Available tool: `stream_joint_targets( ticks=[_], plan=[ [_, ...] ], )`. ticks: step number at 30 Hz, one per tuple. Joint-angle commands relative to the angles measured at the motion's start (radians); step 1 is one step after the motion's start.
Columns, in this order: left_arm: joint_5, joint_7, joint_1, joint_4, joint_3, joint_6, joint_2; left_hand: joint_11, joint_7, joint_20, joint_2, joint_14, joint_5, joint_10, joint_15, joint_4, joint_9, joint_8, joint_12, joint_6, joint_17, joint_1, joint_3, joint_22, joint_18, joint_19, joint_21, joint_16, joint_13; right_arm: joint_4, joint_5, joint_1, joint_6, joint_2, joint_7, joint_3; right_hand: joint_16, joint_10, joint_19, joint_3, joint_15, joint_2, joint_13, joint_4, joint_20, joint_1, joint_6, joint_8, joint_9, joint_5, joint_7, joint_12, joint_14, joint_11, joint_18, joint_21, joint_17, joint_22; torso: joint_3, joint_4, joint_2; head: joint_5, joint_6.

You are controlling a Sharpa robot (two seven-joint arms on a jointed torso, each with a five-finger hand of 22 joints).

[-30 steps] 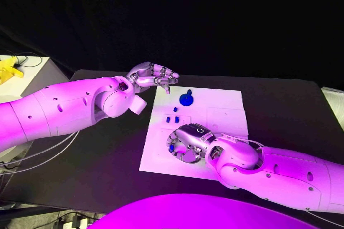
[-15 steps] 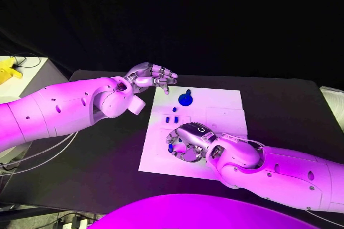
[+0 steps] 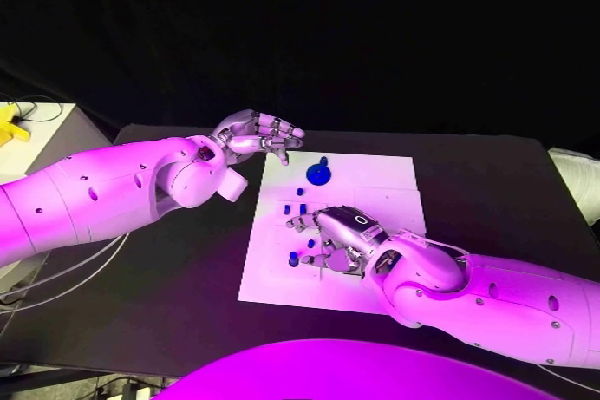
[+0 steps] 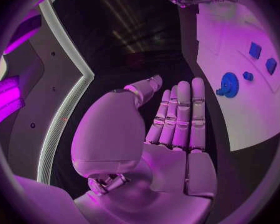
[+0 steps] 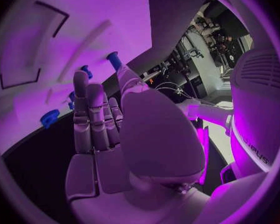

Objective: Assemble the parts on the task board

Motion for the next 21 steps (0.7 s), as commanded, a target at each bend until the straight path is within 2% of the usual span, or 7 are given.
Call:
stream_joint_targets(
  ticks=[1,3,5,12,16,19,21],
  plan=[
    [0.007,0.004,-0.001,0.0,0.001,0.02,0.003,0.001,0.003,0.003,0.003,0.0,0.002,-0.012,0.006,0.003,-0.002,-0.002,0.006,-0.008,-0.001,-0.007,-0.01,-0.003,0.013,0.008,-0.008,-0.004,-0.002,0.026,0.082,0.011,-0.068,-0.043,0.066,0.004,0.012,0.066,0.02,0.014,-0.018,0.015,0.005,0.002,-0.014,0.002,0.084,0.025,0.017,0.016,0.026,0.039,0.022,-0.023,0.014,-0.002,-0.011,0.0,-0.0014,-0.0027,-0.006,-0.016,0.0],
    [0.009,0.005,-0.002,-0.002,0.001,0.021,0.004,0.001,0.003,0.003,0.003,-0.001,0.002,-0.012,0.007,0.005,-0.002,-0.002,0.007,-0.009,-0.001,-0.008,-0.011,-0.004,0.013,0.009,-0.009,-0.004,-0.002,0.044,0.125,0.022,-0.071,-0.084,0.085,0.008,0.01,0.124,0.027,0.031,-0.034,0.021,0.002,0.0,-0.028,-0.006,0.128,0.044,0.02,0.026,0.041,0.058,0.031,-0.038,0.013,-0.002,-0.021,0.001,-0.0017,-0.0047,-0.011,-0.021,0.0],
    [0.011,0.007,-0.005,-0.004,0.0,0.021,0.003,0.001,0.003,0.003,0.003,-0.001,0.002,-0.012,0.007,0.005,-0.002,-0.002,0.007,-0.009,-0.001,-0.008,-0.011,-0.004,0.013,0.009,-0.009,-0.004,-0.002,0.06,0.204,0.041,-0.057,-0.131,0.098,0.011,0.013,0.184,0.037,0.054,-0.03,0.018,-0.008,0.001,-0.03,-0.017,0.153,0.049,0.015,0.029,0.05,0.064,0.046,-0.035,0.012,-0.001,-0.03,0.003,-0.001,-0.0076,-0.014,-0.034,0.0],
    [0.023,0.015,-0.013,-0.01,0.0,0.016,0.003,0.001,0.003,0.004,0.004,-0.001,0.002,-0.014,0.007,0.012,-0.003,-0.001,0.01,-0.009,-0.001,-0.015,-0.015,-0.008,0.014,0.01,-0.014,-0.003,-0.002,0.089,0.429,0.108,0.024,-0.285,0.103,0.014,0.01,0.393,0.083,0.139,-0.065,0.0,-0.002,0.005,-0.049,-0.105,0.243,0.078,0.004,-0.006,0.021,0.031,0.089,-0.073,0.006,0.043,-0.04,0.023,-0.0006,-0.0179,-0.023,-0.061,0.0],
    [0.029,0.021,-0.015,-0.011,0.0,0.009,0.003,0.001,0.002,0.005,0.004,0.0,0.002,-0.015,0.008,0.013,-0.003,-0.001,0.011,-0.009,-0.001,-0.016,-0.016,-0.009,0.014,0.01,-0.016,-0.002,-0.002,0.105,0.499,0.125,0.061,-0.358,0.081,0.014,0.097,0.519,0.189,0.127,-0.098,-0.022,0.061,0.002,-0.078,-0.141,0.287,0.101,0.009,-0.013,-0.008,0.102,0.204,-0.111,-0.026,0.249,0.169,0.109,-0.0002,-0.0158,-0.024,-0.08,0.0],
    [0.038,0.023,-0.015,-0.008,0.0,0.005,0.002,0.001,0.002,0.005,0.004,0.0,0.002,-0.015,0.008,0.015,-0.003,-0.001,0.012,-0.009,-0.001,-0.017,-0.017,-0.01,0.014,0.01,-0.017,-0.002,-0.002,0.117,0.516,0.13,0.089,-0.401,0.049,0.013,0.206,0.538,0.282,0.104,-0.124,-0.03,0.214,0.003,-0.107,-0.17,0.315,0.127,0.02,-0.007,-0.032,0.242,0.305,-0.134,-0.06,0.468,0.449,0.208,0.0001,-0.0165,-0.023,-0.092,0.0],
    [0.043,0.024,-0.016,-0.005,0.0,0.004,0.001,0.001,0.002,0.005,0.004,0.0,0.002,-0.015,0.008,0.015,-0.003,-0.001,0.012,-0.009,-0.001,-0.017,-0.017,-0.01,0.014,0.01,-0.017,-0.002,-0.002,0.125,0.505,0.132,0.101,-0.424,0.022,0.012,0.307,0.563,0.33,0.082,-0.128,-0.023,0.603,0.001,-0.113,-0.196,0.324,0.15,0.031,-0.007,-0.042,0.568,0.357,-0.144,-0.089,0.639,0.704,0.291,0.0004,-0.0165,-0.024,-0.099,0.0]
  ],
)
